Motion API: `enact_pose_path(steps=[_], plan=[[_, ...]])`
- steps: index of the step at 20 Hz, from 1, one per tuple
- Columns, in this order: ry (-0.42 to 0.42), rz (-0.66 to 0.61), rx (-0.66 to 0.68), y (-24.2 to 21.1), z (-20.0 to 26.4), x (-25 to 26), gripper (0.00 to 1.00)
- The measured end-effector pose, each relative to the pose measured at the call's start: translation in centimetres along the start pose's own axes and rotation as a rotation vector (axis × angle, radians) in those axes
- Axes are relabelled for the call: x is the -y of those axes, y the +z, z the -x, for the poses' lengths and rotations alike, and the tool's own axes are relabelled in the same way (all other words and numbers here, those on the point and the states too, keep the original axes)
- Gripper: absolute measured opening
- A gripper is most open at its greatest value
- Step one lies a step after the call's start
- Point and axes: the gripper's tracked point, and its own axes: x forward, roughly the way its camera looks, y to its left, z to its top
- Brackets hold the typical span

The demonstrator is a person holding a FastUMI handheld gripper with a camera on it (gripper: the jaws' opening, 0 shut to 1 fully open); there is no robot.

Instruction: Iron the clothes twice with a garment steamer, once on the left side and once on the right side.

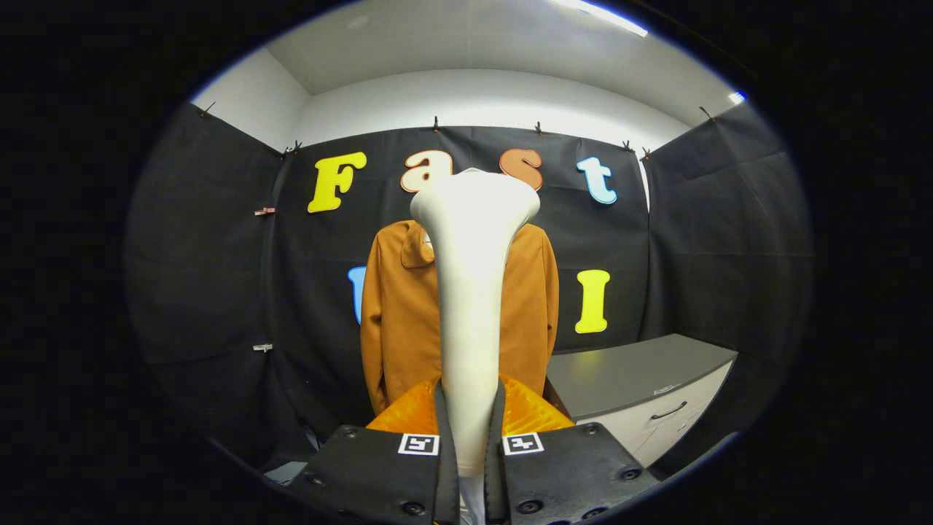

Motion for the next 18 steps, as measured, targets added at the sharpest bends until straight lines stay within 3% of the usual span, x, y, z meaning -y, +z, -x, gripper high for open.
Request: enact_pose_path(steps=[18], plan=[[0.013, 0.003, -0.004, 0.8, 0.0, -1.6, 0.17]])
